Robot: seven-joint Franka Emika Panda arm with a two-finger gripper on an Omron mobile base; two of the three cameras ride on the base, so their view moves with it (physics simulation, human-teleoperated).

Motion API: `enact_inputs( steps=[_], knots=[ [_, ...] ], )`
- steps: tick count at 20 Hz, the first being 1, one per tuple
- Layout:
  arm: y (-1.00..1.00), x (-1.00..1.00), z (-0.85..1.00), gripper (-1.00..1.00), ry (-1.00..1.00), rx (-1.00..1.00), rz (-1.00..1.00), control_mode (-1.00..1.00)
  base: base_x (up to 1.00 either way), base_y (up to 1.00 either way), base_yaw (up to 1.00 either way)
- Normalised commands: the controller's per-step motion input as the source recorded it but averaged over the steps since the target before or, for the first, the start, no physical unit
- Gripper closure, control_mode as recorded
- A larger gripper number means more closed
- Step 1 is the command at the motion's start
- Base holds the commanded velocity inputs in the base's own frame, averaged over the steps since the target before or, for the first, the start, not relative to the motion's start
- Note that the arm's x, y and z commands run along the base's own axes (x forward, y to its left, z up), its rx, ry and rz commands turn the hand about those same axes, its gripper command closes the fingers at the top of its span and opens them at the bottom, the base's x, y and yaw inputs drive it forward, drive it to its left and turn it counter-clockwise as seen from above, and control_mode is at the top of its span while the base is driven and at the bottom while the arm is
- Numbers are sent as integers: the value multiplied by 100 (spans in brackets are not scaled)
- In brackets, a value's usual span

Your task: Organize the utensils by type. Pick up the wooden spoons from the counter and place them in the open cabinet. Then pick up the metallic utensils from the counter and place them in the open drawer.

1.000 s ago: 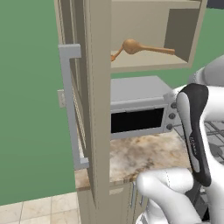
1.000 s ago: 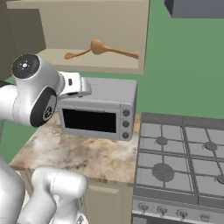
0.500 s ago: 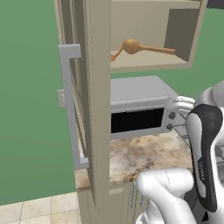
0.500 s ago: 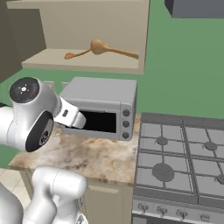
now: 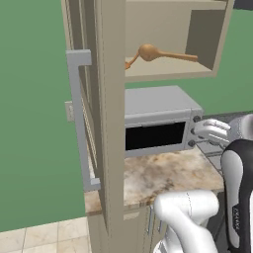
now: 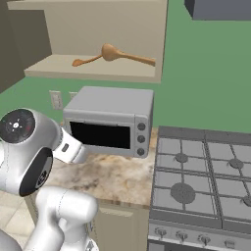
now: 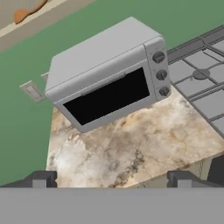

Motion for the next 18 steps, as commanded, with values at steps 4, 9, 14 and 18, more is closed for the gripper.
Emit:
enact_inputs(
  steps=[4, 9, 14, 18],
  knots=[
    [0, -10, -1, -100, 0, 0, 0, 100, -18, -3, 0],
    [0, 0, 0, -100, 0, 0, 0, 100, -83, -26, -10],
    [0, 0, 0, -100, 0, 0, 0, 100, -34, -25, -62],
    [0, 0, 0, -100, 0, 0, 0, 100, 0, -2, -100]
  ],
)
